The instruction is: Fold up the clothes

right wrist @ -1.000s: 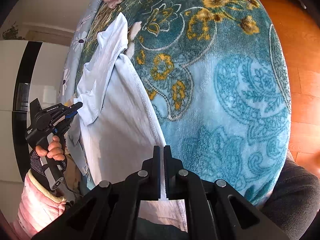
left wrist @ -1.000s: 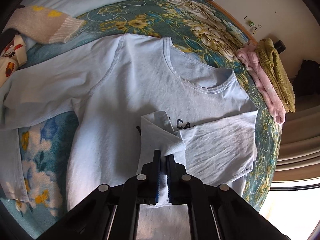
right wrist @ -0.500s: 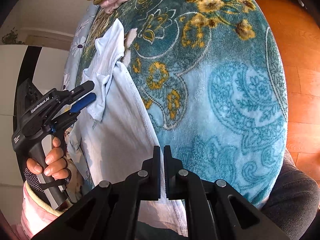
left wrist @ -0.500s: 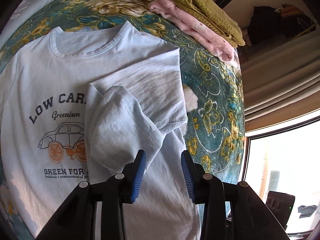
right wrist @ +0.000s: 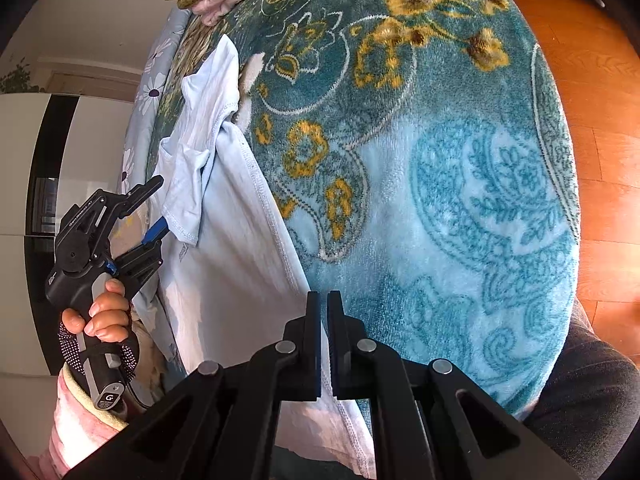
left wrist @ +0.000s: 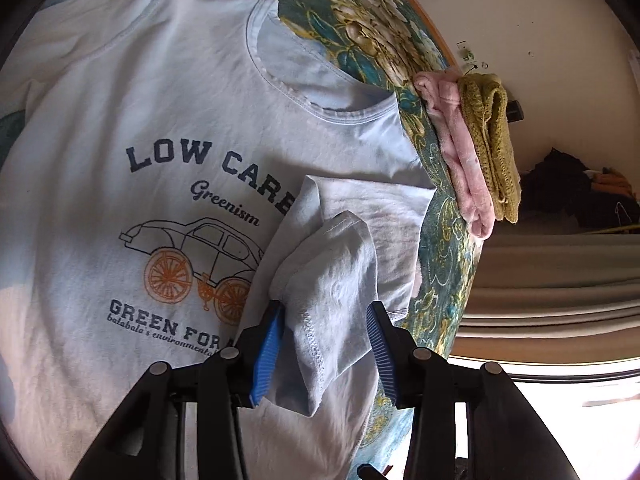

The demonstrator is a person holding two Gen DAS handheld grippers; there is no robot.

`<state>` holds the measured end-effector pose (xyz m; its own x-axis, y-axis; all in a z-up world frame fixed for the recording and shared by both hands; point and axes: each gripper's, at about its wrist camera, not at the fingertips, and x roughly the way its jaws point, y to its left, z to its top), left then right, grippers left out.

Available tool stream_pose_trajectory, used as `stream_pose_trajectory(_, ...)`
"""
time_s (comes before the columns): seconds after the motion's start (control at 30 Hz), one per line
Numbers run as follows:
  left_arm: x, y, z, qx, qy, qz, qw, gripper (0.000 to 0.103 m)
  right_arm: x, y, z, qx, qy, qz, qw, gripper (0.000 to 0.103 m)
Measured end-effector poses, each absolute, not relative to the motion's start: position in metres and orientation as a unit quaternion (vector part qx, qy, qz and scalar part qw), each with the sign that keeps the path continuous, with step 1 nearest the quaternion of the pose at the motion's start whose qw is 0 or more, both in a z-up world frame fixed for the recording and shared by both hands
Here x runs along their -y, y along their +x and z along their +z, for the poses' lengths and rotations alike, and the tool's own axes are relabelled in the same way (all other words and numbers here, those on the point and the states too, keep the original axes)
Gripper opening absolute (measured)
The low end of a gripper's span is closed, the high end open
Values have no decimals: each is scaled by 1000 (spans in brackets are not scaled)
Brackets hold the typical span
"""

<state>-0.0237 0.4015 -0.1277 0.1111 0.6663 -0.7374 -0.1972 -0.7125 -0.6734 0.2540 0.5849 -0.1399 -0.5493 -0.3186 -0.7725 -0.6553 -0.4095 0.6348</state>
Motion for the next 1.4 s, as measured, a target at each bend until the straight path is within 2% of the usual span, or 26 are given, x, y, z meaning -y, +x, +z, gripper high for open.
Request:
stream_pose_trajectory(0.03,-404,-24,-126,172,-663,648,334,8,-586,254,-140,-531,-458,702,121,4)
stream_pose_trajectory(0.07,-404,-25,-120,168,-651,661,333,5,-586,252,-139,-530,-458,703,120,4)
stream_pose_trajectory(0.3,-363,-53,-50,172,-533,765,316,4,-599,203,-113,-465,-463,748,101,4)
stream_pose_trajectory(0.37,-343,-66,-39,170,-509,791,294,4,-607,181,-106,-443,-462,762,99,17)
stream_pose_trajectory(0.4,-334,-73,-36,170,-500,801,281,4,-609,170,-104,-431,-463,768,97,40)
stream_pose_trajectory(0.43,-326,-80,-35,168,-498,807,271,4,-611,159,-101,-420,-464,774,92,55)
stream_pose_trajectory(0.63,-298,-103,-37,142,-497,825,228,4,-601,100,-102,-320,-490,808,70,57)
stream_pose_trajectory(0.8,-310,-102,-27,124,-489,830,236,4,-592,62,-114,-251,-507,821,75,57)
stream_pose_trajectory(0.9,-328,-101,-13,108,-474,835,257,4,-592,46,-117,-199,-507,832,105,57)
stream_pose_trajectory(1.0,-348,-101,10,76,-439,849,285,4,-608,53,-105,-178,-469,848,170,57)
stream_pose_trajectory(1.1,-357,-93,32,52,-380,867,318,5,-614,64,-106,-171,-458,850,195,57)
stream_pose_trajectory(1.2,-362,-90,2,16,-397,866,302,5,-617,76,-109,-168,-454,849,210,57)
stream_pose_trajectory(1.3,-352,-102,-66,-10,-479,849,223,5,-614,84,-118,-168,-462,846,208,57)
stream_pose_trajectory(1.4,-320,-108,-94,48,-518,836,172,5,-609,90,-123,-174,-466,847,185,57)
